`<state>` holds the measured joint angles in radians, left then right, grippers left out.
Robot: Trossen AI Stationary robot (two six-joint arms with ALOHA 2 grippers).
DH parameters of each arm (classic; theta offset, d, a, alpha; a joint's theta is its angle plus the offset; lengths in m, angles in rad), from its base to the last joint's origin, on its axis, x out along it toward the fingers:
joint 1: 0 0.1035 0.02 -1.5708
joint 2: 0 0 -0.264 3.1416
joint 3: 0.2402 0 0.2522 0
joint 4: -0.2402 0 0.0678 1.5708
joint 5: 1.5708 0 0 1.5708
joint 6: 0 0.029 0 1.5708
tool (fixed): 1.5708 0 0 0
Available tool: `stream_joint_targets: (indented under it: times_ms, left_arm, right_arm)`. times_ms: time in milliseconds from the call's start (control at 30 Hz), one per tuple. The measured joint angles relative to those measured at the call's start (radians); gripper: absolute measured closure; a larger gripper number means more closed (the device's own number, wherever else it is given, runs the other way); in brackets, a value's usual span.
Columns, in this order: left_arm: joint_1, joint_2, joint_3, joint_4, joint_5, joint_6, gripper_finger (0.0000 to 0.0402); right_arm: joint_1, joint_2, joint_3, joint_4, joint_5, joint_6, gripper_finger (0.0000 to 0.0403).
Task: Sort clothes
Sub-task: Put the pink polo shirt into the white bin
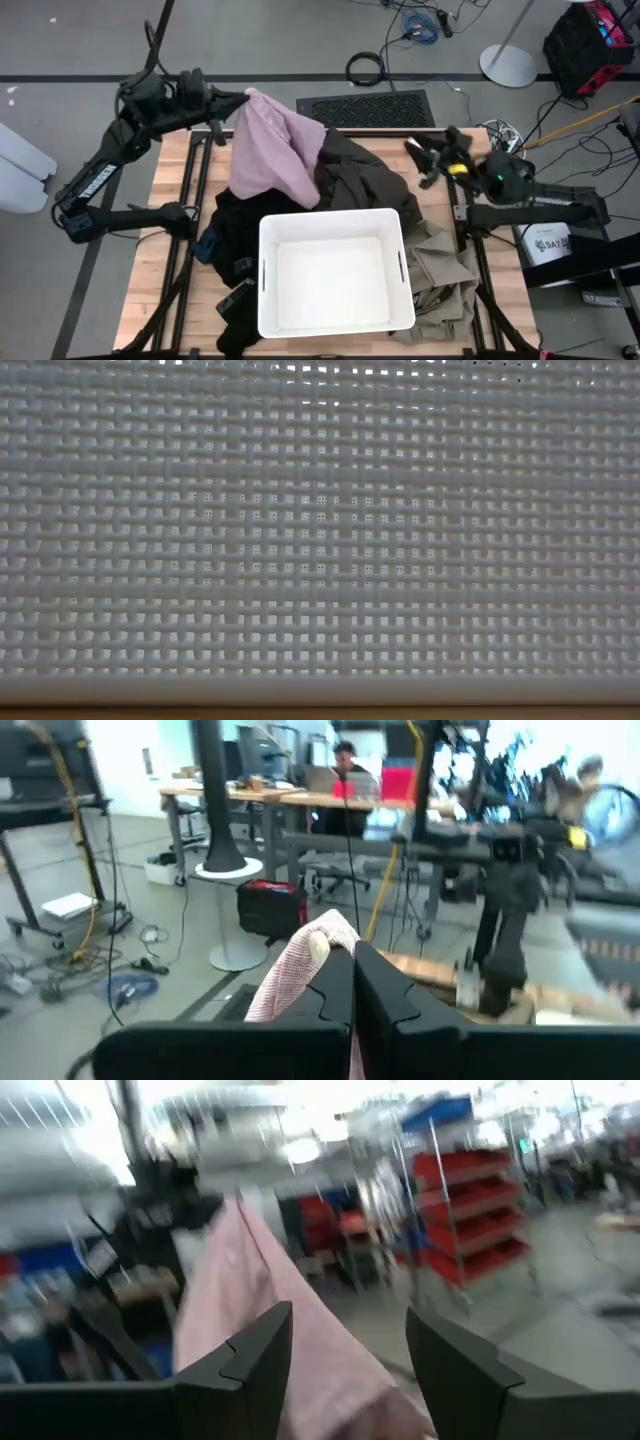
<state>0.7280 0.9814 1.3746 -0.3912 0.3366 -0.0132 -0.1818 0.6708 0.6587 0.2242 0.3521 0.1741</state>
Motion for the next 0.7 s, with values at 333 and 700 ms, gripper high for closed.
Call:
stream_joint_targets:
  times_ms: [333, 700]
  left_arm:
    - [0.0, 0.069, 0.002, 0.023, 0.094, -0.107, 0.0401]
    - [0.0, 0.063, 0.002, -0.039, 0.139, -0.104, 0.0401]
  right_arm:
    - [-0.053, 0.539, 0.475, -0.162, -0.353, -0.211, 0.0218]
    - [-0.114, 0.916, 0.84, -0.296, -0.364, -0.353, 0.0218]
